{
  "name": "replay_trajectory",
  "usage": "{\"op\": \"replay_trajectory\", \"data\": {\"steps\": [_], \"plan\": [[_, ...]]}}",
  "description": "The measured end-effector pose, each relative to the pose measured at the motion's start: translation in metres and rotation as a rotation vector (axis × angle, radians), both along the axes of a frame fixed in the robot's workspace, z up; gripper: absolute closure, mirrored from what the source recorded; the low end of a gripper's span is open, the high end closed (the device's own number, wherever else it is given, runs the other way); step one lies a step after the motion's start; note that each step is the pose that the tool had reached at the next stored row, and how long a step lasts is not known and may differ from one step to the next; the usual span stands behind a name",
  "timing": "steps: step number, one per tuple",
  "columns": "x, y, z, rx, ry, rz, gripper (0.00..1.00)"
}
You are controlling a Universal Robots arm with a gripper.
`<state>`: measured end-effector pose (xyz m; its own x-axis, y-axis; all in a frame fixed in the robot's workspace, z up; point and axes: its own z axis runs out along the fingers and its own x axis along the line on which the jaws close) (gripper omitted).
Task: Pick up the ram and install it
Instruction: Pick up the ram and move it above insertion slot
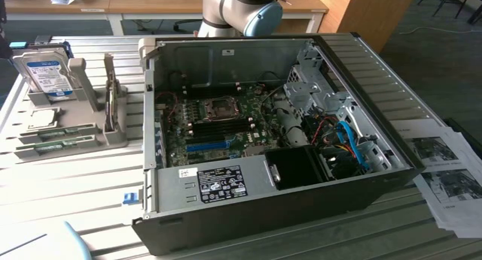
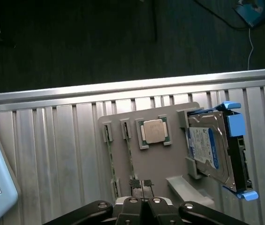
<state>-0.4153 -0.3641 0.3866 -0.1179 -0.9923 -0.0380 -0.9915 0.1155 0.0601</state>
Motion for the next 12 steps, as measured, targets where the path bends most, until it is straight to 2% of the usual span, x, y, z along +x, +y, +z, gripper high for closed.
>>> {"op": "replay_trajectory", "data": {"steps": [6,12], "plan": [[0.0000,0.0000,0.0000,0.0028,-0.0001,0.074,0.91],[0.0000,0.0000,0.0000,0.0027,-0.0002,0.079,0.91]]}}
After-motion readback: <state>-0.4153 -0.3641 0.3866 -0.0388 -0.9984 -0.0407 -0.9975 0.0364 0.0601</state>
